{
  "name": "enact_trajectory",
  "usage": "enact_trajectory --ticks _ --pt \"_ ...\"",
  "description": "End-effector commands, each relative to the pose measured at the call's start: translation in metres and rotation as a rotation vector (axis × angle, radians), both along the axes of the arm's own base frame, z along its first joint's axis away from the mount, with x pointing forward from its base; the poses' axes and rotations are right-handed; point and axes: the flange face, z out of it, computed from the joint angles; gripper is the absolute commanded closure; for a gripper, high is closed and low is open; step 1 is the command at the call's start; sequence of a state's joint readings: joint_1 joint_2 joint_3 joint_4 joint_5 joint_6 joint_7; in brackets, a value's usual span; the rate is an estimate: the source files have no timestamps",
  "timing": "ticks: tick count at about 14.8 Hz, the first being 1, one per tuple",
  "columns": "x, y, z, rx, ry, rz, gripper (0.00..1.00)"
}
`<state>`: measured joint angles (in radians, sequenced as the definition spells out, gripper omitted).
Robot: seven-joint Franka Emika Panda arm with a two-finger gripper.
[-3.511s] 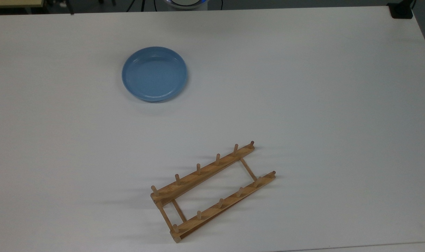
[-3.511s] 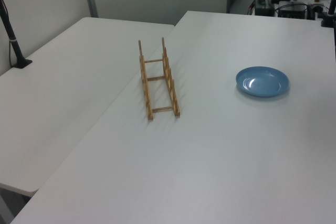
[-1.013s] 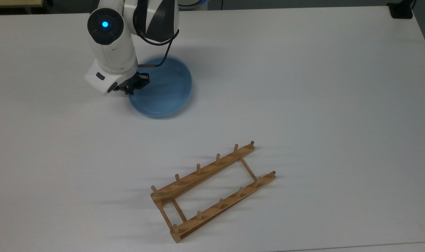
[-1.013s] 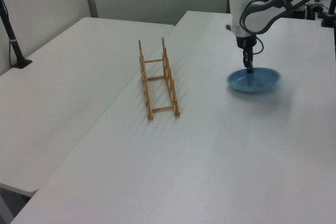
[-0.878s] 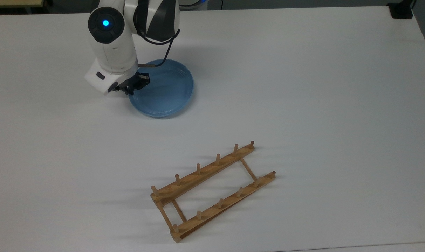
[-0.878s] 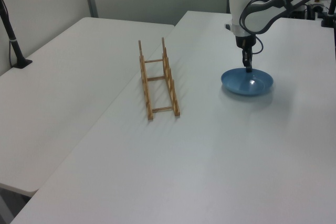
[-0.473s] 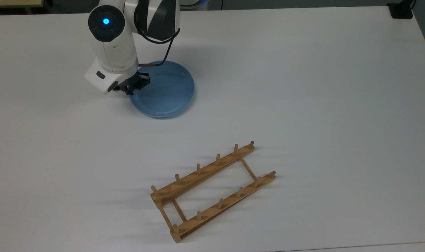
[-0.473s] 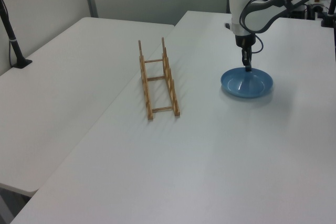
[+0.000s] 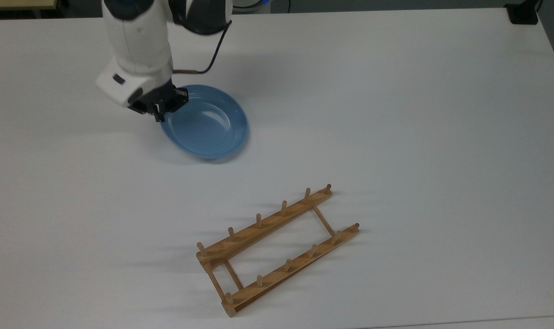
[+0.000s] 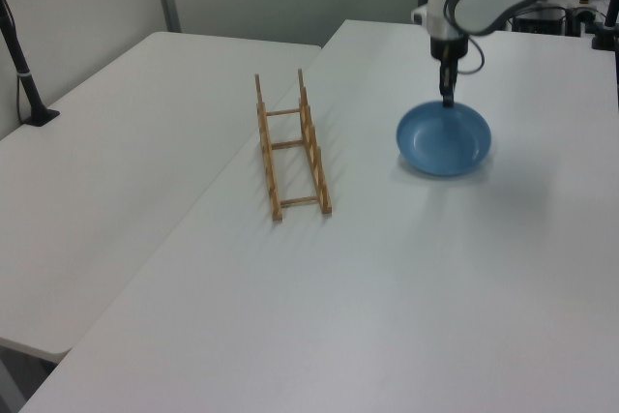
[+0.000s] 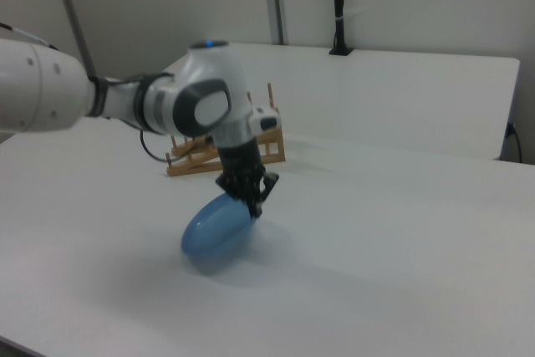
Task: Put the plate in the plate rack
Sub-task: 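Lift the plate by its rim and tilt it upright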
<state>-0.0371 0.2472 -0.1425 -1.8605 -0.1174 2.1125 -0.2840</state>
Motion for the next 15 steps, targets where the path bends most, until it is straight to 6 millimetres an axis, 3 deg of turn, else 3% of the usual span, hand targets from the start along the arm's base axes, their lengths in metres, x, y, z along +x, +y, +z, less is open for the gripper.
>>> enact_trajectory --ticks 1,5,8,10,12,15 --pt "-0.002 -0.001 0.086 -0.019 -0.164 -0.021 1.00" --pt "0.008 0.010 0.168 -0.031 -0.341 -0.077 1.00" --pt "0.020 0.050 0.212 -0.039 -0.452 -0.137 1.00" --pt "0.026 0.069 0.225 -0.065 -0.565 -0.190 1.00" --pt "0.037 0.090 0.224 -0.125 -0.684 -0.251 1.00" --pt "0.057 0.098 0.197 -0.245 -0.850 -0.363 1.00"
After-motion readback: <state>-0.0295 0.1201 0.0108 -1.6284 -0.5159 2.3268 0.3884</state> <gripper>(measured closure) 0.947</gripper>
